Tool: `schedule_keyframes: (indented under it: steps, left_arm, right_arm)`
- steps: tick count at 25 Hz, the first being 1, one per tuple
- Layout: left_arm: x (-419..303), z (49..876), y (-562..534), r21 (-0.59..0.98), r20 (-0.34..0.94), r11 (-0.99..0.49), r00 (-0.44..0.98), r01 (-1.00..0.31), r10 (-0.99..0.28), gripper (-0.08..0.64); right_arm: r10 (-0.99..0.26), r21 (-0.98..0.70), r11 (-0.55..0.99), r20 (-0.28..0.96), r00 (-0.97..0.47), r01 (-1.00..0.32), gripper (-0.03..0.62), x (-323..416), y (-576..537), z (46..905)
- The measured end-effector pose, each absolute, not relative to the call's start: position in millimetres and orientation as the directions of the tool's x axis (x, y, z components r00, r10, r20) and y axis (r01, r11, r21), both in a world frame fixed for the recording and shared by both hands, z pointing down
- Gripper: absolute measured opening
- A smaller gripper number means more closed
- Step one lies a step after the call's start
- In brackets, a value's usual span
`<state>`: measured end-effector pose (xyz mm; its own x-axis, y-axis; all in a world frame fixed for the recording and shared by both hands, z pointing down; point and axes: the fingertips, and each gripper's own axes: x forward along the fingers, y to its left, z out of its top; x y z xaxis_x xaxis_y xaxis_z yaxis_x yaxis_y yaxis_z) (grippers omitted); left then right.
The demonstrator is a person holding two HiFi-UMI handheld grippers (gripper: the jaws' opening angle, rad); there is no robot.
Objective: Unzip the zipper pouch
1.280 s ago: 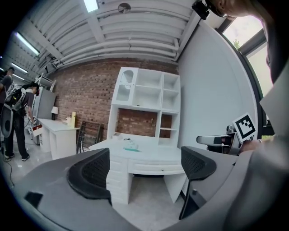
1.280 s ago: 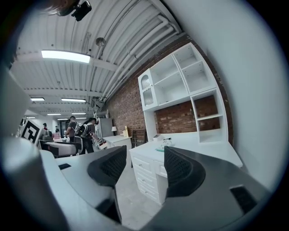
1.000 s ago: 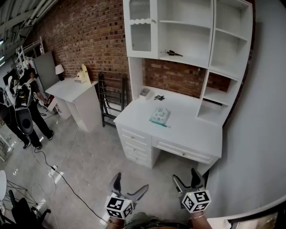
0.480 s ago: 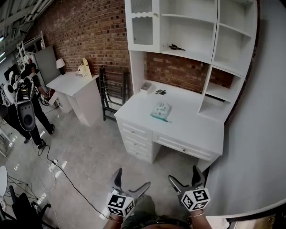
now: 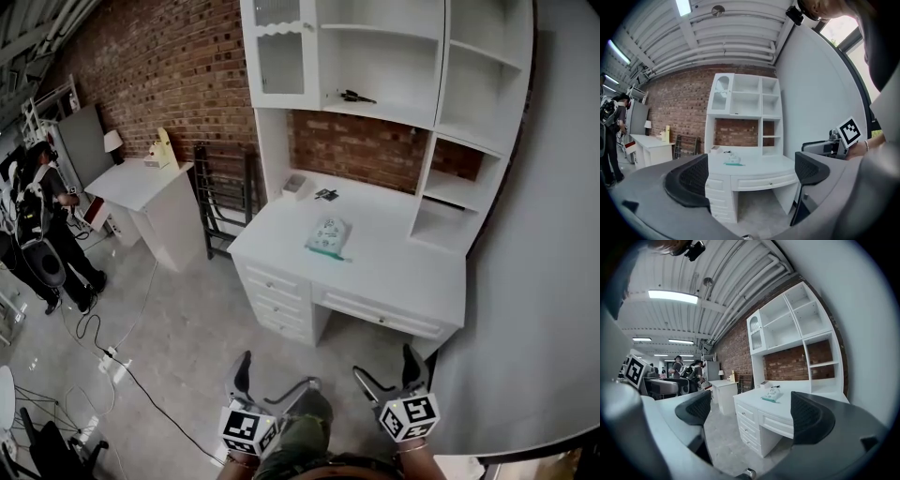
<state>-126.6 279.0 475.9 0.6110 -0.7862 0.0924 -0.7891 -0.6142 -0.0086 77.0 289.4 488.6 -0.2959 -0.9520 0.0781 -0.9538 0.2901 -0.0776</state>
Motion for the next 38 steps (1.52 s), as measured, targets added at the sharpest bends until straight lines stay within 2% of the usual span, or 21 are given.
schedule_keyframes:
  steps: [8,13,20,26,38]
  left_arm:
    - [-113.8,480.7,217.5,0.02,0.082,-0.648,0.647,-0.762,-0.758,0.566]
    - [-95.6,487.7,171.0,0.021,0.124,-0.671,0.668,-0.741,-0.734,0.566]
    - [-87.3,485.4,89.8,0.048,0.124,-0.668,0.668,-0.743,-0.734,0.566]
    - [-89.7,473.6,7.1,0.063,0.093,-0.654,0.657,-0.754,-0.749,0.565]
    - [-64.8,491.5,-72.5,0.083,0.148,-0.746,0.748,-0.661,-0.647,0.56]
  right_arm:
    - [-0.954,-0.046,0.281,0.095,-0.284,-0.959,0.523,86.3,231.3,495.2]
    - [-0.951,-0.029,0.273,0.142,-0.274,-0.962,0.523,95.9,183.8,502.5]
    - [-0.945,-0.067,0.269,0.171,-0.277,-0.961,0.517,105.8,101.3,512.4]
    - [-0.943,-0.057,0.275,0.181,-0.281,-0.96,0.489,106.9,30.5,510.9]
    - [-0.93,-0.023,0.28,0.242,-0.278,-0.96,0.448,103.6,-59.6,523.5]
